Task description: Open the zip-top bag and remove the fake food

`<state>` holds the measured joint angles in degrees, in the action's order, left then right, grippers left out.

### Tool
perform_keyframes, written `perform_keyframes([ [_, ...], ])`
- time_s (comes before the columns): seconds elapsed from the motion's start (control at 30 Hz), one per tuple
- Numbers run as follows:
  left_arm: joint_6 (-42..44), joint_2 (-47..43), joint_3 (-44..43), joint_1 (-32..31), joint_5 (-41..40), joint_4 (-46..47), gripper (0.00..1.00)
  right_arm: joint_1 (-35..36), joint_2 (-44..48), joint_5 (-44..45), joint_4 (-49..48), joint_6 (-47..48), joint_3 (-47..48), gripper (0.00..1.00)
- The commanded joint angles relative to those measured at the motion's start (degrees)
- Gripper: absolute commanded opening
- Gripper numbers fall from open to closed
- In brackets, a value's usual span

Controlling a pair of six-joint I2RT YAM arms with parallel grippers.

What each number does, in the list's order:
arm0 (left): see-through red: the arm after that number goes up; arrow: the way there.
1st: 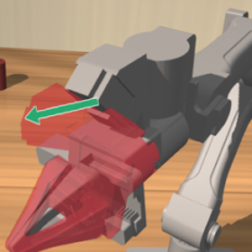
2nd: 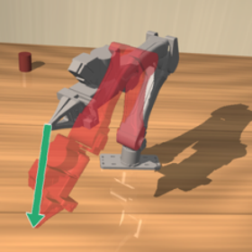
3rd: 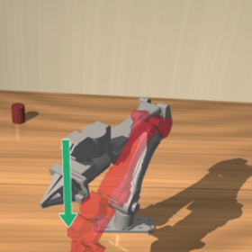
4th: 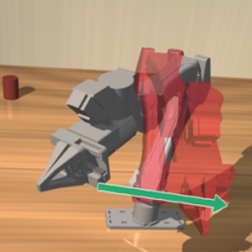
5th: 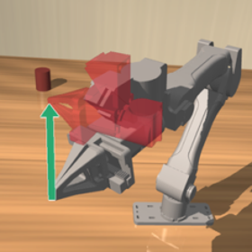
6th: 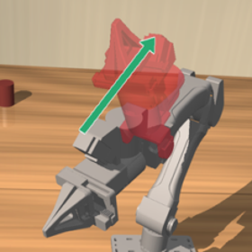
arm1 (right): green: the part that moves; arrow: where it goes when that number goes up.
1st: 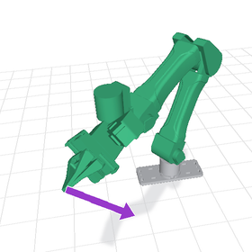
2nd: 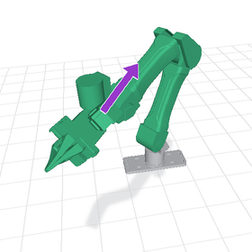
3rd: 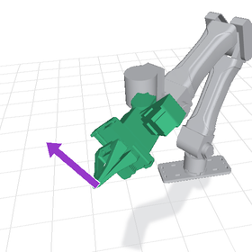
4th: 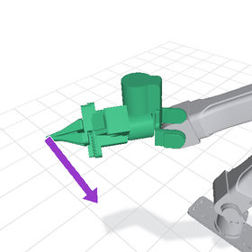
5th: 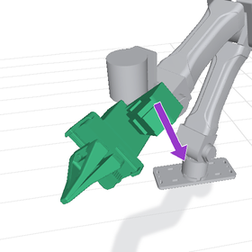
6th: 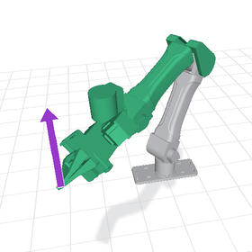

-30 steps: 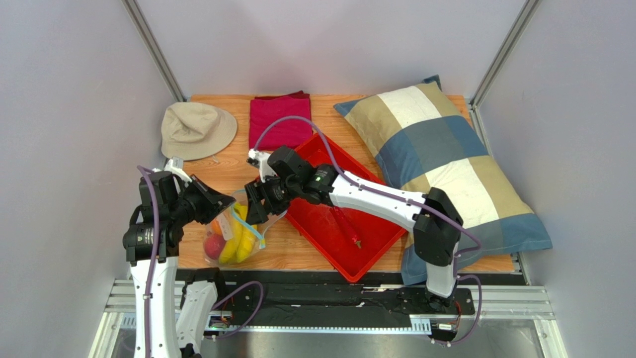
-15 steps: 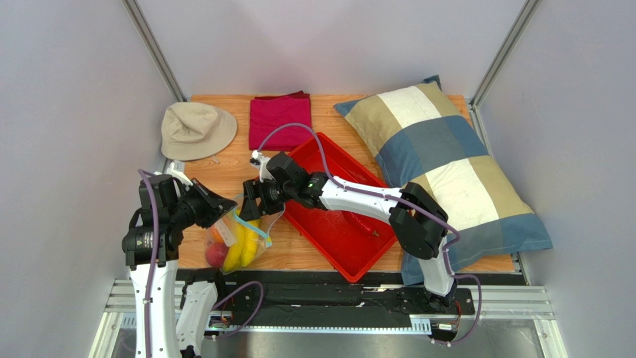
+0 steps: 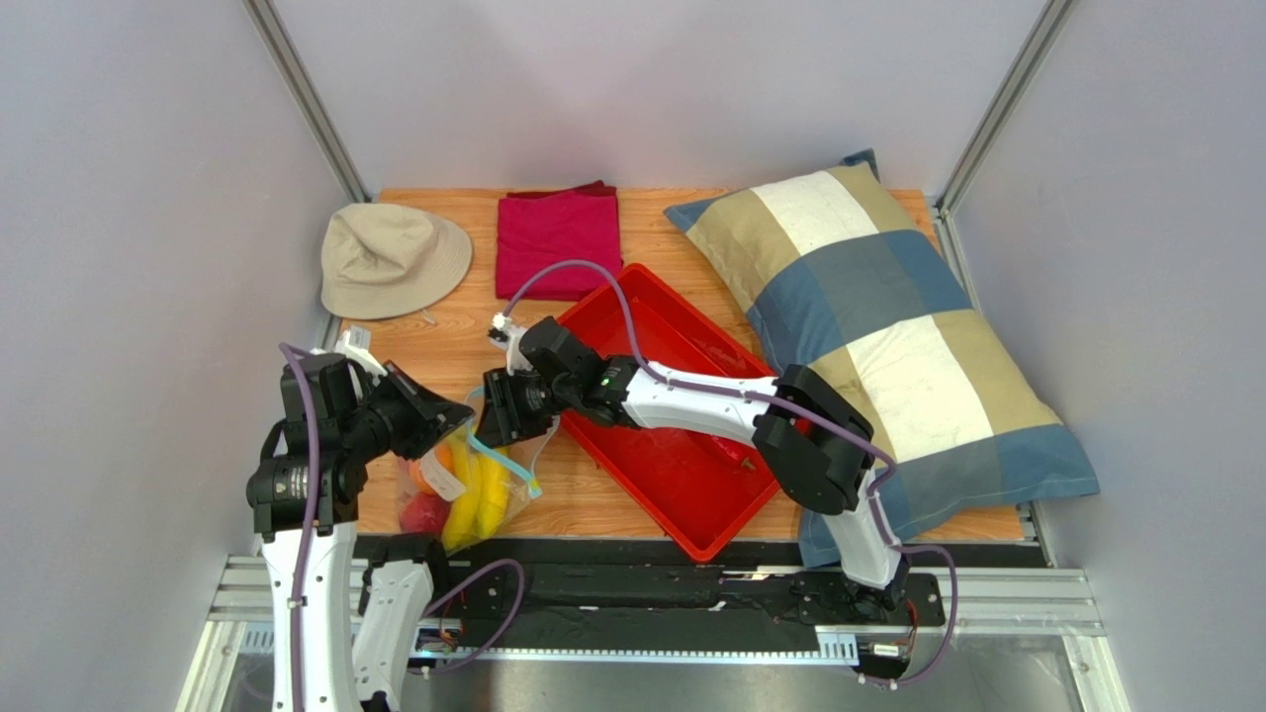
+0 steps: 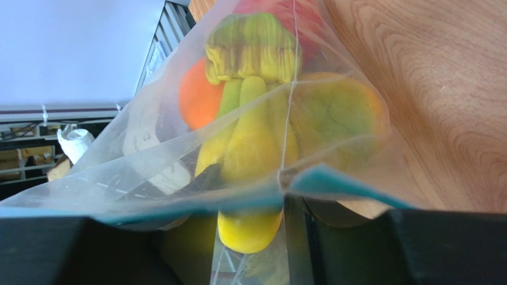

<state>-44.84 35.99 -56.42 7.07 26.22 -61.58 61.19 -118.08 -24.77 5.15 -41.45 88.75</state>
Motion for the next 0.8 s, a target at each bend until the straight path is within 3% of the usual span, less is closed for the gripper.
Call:
perform_keyframes([
  [0.0, -1.0, -1.1, -0.2, -0.2, -1.2, -0.1, 0.0, 0.6, 0.8, -0.7, -0.4, 2.9, 1.8, 0.27],
  [0.03, -1.1, -1.2, -0.4, -0.3, -3.1, -1.2, 0.0, 0.6, 1.4, -0.8, 0.8, 3.7, 2.5, 0.13],
  [0.1, -1.8, -1.3, -1.2, -0.2, -4.9, -2.4, 0.0, 0.6, 2.1, 0.1, 2.8, 7.6, 4.1, 0.0],
  [0.43, 0.0, -0.2, -9.8, -0.3, -17.9, -5.7, 0.0, 1.6, 10.8, 1.7, 10.7, 22.4, 4.1, 0.0],
  [0.77, 1.2, -2.9, -8.3, -0.3, -20.4, -7.1, 0.0, 1.7, 19.0, 8.8, 11.7, 25.1, 4.7, 0.0],
])
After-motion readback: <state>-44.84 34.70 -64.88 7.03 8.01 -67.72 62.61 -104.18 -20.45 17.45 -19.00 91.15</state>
